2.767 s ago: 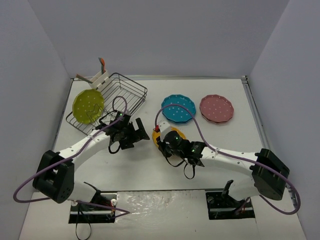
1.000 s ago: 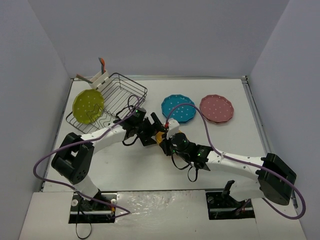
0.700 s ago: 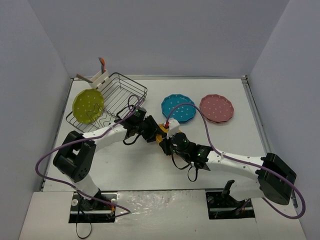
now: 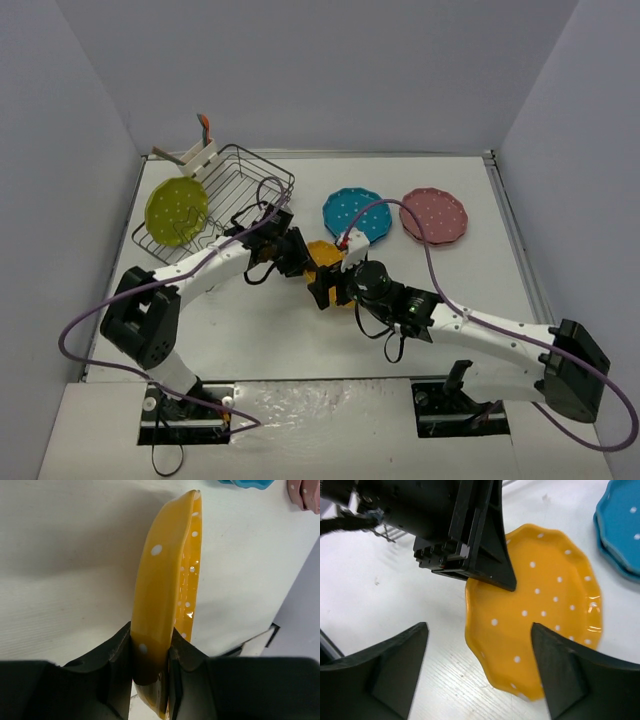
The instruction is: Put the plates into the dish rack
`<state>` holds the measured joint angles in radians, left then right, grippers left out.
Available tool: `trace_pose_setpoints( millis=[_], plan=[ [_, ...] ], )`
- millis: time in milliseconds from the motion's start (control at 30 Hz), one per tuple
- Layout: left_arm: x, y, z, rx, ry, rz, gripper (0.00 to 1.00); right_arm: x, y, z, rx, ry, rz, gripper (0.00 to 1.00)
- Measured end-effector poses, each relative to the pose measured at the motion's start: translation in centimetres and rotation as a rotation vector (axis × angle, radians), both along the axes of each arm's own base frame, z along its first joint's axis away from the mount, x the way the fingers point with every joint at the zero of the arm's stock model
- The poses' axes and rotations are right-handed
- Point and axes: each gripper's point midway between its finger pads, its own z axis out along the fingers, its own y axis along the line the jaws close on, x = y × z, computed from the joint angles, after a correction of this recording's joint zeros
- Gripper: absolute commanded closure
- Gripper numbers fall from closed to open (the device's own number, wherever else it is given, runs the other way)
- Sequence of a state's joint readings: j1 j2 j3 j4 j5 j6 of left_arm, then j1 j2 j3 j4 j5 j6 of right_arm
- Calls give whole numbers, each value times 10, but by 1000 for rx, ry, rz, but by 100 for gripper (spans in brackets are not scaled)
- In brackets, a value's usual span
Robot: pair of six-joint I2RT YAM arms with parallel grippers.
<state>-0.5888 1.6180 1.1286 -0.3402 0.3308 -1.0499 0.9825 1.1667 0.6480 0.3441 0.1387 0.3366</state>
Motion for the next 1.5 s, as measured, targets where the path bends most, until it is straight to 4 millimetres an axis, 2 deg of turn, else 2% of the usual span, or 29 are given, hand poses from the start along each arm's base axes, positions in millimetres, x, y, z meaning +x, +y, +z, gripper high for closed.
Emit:
trace_pose_setpoints(
  millis=[167, 333, 467, 567, 667, 733, 867, 1000, 1133, 1367, 1500],
  plan=[
    [1, 19, 29, 98, -117, -69, 100, -2, -9, 53, 71, -65, -14, 2],
    [6, 37, 81, 189, -306, -162, 100, -5, -30, 94, 119, -127, -58, 1],
    [13, 59, 138, 294, -511, -241, 100, -9, -48, 116, 147, -161, -95, 1],
    [17, 83, 180, 356, -650, -271, 100, -10, -59, 128, 164, -184, -123, 1],
    [28, 118, 213, 397, -748, -257, 100, -9, -64, 131, 159, -196, -142, 0],
    [38, 148, 226, 457, -791, -233, 100, -8, -65, 129, 146, -196, -148, 0],
    [54, 202, 236, 667, -851, -276, 100, -2, -64, 118, 102, -185, -156, 0],
    [62, 230, 236, 821, -878, -409, 100, 4, -61, 103, 56, -165, -160, 0],
    [75, 256, 232, 889, -881, -501, 100, 12, -56, 90, 26, -138, -152, 0],
    [104, 309, 206, 990, -804, -551, 100, 26, -43, 60, -10, -60, -100, 0],
    [117, 318, 188, 1009, -764, -594, 100, 29, -39, 51, -10, -36, -75, 0]
  ],
)
